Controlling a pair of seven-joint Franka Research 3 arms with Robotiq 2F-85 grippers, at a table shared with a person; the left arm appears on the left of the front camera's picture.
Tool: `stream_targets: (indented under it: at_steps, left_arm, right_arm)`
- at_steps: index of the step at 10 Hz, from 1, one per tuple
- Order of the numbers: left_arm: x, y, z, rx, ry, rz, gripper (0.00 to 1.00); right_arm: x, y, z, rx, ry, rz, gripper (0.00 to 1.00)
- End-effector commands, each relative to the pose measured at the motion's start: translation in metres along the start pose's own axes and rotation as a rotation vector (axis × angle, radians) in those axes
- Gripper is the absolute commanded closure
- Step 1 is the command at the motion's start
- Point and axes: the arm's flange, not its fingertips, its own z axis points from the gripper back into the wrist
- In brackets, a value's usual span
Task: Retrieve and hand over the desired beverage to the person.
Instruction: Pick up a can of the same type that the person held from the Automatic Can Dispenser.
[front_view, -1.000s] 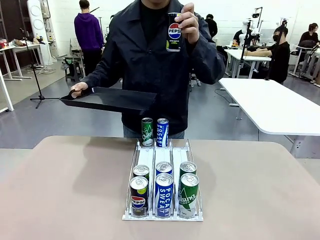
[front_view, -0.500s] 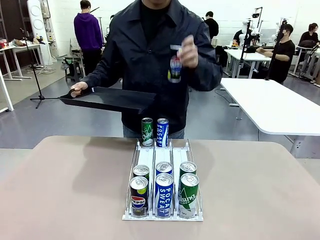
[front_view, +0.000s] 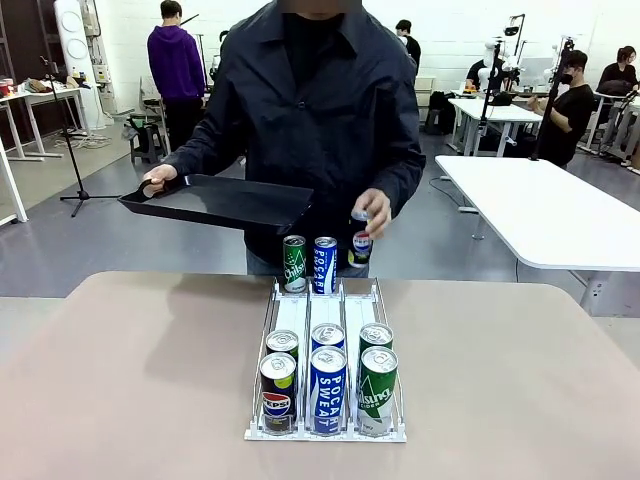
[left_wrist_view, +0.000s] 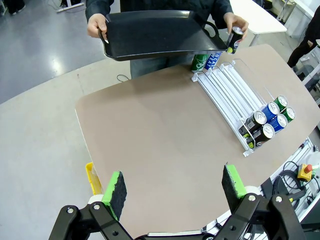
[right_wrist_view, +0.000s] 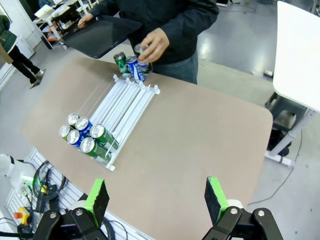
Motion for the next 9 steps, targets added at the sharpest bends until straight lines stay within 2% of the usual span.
stream_targets:
  at_steps: [1, 9]
  left_arm:
    - [-0.0010, 0.0013, 0.0004, -0.004, 0.000, -0.012, 0.00]
    - [0.0000, 0.0000, 0.0000, 0.000, 0.000, 0.000, 0.00]
  right_arm:
    - [0.0011, -0.0006, -0.0009, 0.019, 0.000, 0.011, 0.00]
    - [0.0011, -0.0006, -0.0009, 0.019, 0.000, 0.011, 0.00]
